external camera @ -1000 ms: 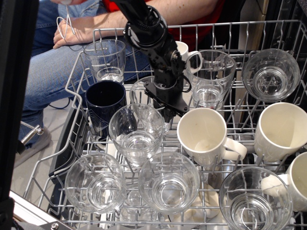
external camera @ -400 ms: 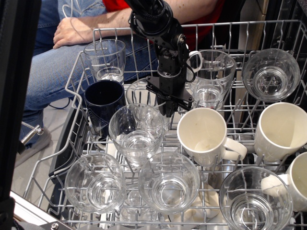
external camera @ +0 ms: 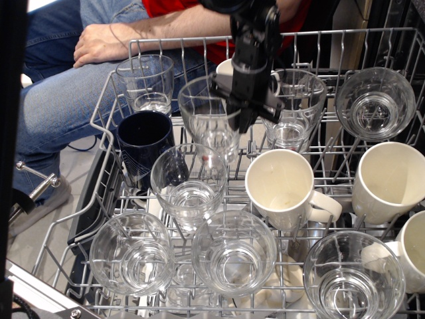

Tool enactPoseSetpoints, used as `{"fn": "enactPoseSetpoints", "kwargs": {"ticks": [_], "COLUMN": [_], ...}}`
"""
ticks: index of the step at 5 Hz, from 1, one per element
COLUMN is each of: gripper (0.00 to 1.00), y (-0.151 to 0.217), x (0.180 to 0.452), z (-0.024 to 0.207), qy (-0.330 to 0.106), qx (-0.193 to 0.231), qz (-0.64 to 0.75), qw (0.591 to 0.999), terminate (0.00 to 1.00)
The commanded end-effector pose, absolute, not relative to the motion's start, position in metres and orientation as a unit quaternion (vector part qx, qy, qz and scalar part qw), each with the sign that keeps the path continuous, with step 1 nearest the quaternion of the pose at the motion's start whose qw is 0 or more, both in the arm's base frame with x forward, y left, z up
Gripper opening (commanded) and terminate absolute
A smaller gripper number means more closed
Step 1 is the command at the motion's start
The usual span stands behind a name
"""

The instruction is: Pick up glass cup

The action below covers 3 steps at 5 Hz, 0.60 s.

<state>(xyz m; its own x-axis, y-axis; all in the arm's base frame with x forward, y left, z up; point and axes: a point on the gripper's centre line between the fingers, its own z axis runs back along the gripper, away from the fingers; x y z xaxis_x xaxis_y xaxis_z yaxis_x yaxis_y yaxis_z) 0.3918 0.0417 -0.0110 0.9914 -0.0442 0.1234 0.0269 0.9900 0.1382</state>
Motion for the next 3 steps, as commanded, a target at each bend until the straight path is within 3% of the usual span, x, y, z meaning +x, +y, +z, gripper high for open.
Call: {"fn": "enactPoseSetpoints", "kwargs": {"ticks": [1, 2, 3], "gripper": [0.00, 0.00, 0.00], "y": [0.044, 0.048, 0.049], "x": [0.404, 0.404, 0.400], "z": [0.103, 0.132, 0.144], "qy": [-0.108, -0.095, -0.113], "qx": [0.113, 0.115, 0.095], "qz": [-0.006, -0.007, -0.015], "qw": [0.988, 0.989, 0.989], "terminate": [0.00, 0.00, 1.00]}}
